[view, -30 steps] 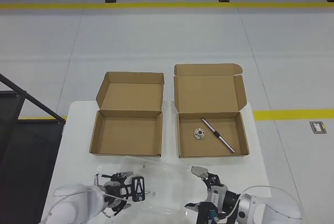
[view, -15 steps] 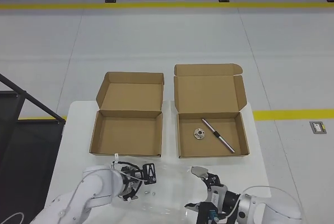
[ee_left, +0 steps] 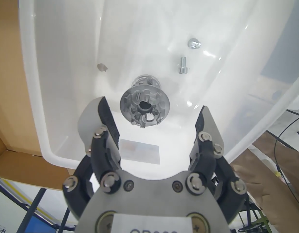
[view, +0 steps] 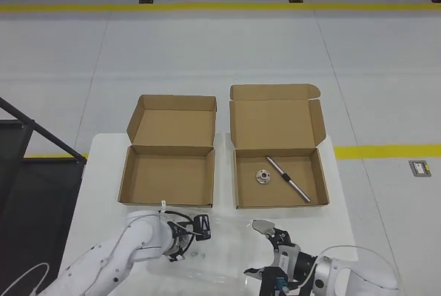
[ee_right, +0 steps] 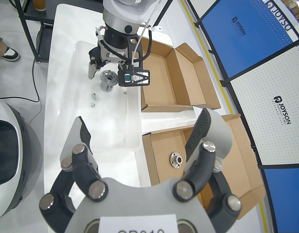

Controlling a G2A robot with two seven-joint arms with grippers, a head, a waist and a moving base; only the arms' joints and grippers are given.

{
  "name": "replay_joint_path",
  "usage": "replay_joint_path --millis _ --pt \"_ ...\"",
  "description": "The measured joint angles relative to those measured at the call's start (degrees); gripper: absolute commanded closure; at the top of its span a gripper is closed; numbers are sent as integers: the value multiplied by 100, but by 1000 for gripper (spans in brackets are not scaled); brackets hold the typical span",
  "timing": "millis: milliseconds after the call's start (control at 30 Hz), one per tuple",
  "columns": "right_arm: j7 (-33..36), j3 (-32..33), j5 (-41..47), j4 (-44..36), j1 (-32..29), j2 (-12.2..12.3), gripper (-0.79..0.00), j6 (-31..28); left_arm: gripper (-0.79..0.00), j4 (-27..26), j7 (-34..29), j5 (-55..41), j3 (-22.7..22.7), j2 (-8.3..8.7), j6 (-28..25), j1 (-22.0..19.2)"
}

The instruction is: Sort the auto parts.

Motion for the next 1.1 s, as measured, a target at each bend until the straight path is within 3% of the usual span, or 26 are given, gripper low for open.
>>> replay_joint_path --millis 33,100,167,200,400,567,667,733,833,1000,1100 --pt "0 0 0 0 0 0 -785 0 -388 61 20 20 33 -23 17 -19" --pt "0 0 0 0 0 0 -785 0 -342 194 65 100 104 -75 74 -58" --pt "0 0 0 0 0 0 -785 0 -166 301 143 147 148 -116 110 -85" --pt "0 0 0 0 0 0 -785 0 0 363 199 174 168 -139 131 -98" --pt "0 0 0 0 0 0 -785 0 0 335 297 340 91 -162 234 -84" --pt "0 0 0 0 0 0 -785 0 0 -383 97 171 -478 63 80 179" --pt "0 0 0 0 0 0 -785 0 0 -1251 -27 -191 -1247 346 -117 620" --pt "0 0 0 0 0 0 -785 0 0 -1863 -57 -497 -1997 566 -145 1042" --pt "0 0 0 0 0 0 -785 0 0 -2359 291 -836 -3326 822 1 1736" --pt "0 0 0 0 0 0 -785 0 0 -1980 1605 -1193 -5427 990 14 2906" --pt "0 0 0 0 0 0 -785 0 0 -1532 2395 -1097 -6037 971 209 3325"
